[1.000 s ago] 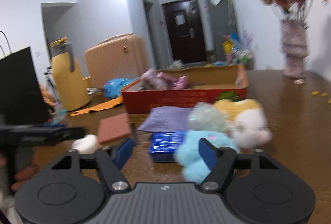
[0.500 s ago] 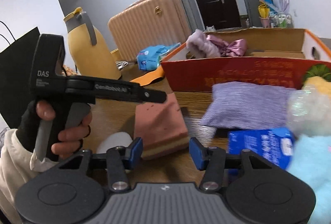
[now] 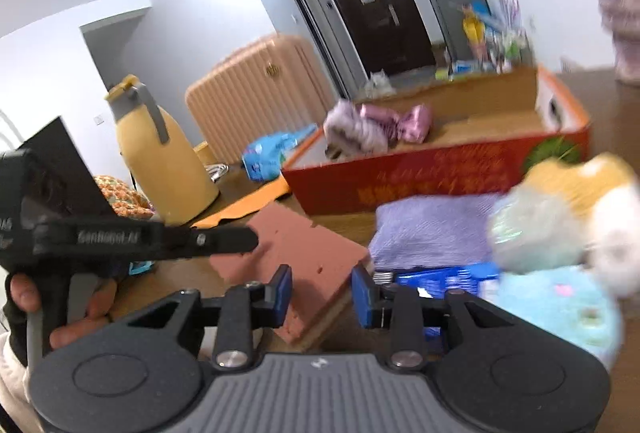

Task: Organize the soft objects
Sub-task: 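Move both tools forward to the pink-and-cream sponge block, then close the left tool on the sponge block while the right tool grips its other side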

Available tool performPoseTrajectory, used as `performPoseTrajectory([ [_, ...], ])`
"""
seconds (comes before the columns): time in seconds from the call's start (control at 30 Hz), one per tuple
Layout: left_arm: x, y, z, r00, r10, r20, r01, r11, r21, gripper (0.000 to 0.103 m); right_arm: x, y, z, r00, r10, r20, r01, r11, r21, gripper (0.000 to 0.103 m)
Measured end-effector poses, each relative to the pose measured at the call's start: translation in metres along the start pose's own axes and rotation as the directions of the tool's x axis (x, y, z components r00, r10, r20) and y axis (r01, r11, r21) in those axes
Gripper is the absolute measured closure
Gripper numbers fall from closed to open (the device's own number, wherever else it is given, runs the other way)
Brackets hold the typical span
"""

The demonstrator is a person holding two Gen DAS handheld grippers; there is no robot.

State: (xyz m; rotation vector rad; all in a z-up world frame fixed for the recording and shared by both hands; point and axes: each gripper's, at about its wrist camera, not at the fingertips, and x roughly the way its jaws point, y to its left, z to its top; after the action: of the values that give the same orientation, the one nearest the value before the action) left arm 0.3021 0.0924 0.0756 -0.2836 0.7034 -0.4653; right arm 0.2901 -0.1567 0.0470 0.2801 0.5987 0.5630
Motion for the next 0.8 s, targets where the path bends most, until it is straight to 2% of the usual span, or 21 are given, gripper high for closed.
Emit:
performPoseTrajectory([
  [0.2, -0.015, -0.045, -0.060, 0.997, -0.056, -0.049, 0.054, 0.998, -0.035, 0.072, -0.058, -0.005, -0.028, 0.997, -0.055, -0.059, 0.051, 0.996, -0.068, 0.070],
  [0.4, -0.017, -0.062, -0.105, 0.990, -0.078, -0.120, 0.070, 0.995, -0.069, 0.071, -0.080, -0.020, -0.063, 0.992, -0.074, -0.099, 0.071, 0.997, -0.033, 0.070],
  [0.6, -0.031, -0.067, -0.114, 0.995, -0.033, -0.092, 0.027, 0.997, -0.067, 0.058, -0.099, -0.020, -0.072, 0.996, -0.065, -0.068, 0.062, 0.997, -0.036, 0.068],
  [0.8, -0.028, -0.065, -0.115, 0.995, -0.012, -0.097, 0.003, 0.996, -0.091, 0.057, -0.105, -0.022, -0.077, 0.996, -0.063, -0.063, 0.061, 0.998, -0.026, 0.067],
])
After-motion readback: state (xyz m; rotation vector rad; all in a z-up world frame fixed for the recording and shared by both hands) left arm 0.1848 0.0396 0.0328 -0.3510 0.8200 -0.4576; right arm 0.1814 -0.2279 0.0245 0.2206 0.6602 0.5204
